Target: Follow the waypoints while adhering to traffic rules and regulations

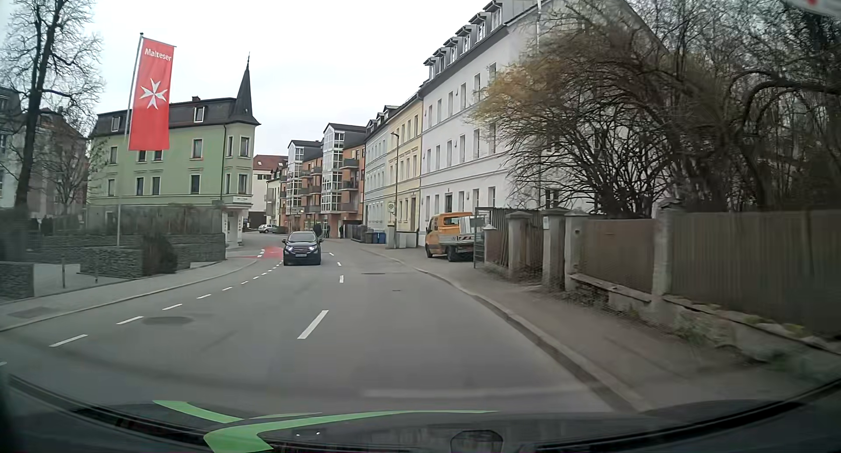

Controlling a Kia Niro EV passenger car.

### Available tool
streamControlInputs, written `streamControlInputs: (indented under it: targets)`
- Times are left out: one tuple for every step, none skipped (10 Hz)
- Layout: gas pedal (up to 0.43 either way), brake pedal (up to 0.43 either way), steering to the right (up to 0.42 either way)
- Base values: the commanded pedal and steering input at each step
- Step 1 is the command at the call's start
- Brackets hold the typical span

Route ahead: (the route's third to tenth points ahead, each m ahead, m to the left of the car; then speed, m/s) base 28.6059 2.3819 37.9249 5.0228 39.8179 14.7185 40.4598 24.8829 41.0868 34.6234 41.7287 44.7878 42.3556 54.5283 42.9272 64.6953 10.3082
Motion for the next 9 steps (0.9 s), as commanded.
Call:
streamControlInputs:
  targets:
    - [0.000, 0.183, -0.039]
    - [0.000, 0.189, -0.039]
    - [0.000, 0.189, -0.038]
    - [0.000, 0.195, -0.038]
    - [0.000, 0.207, -0.038]
    - [0.000, 0.207, -0.038]
    - [0.000, 0.207, -0.038]
    - [0.000, 0.195, -0.038]
    - [0.000, 0.165, -0.039]
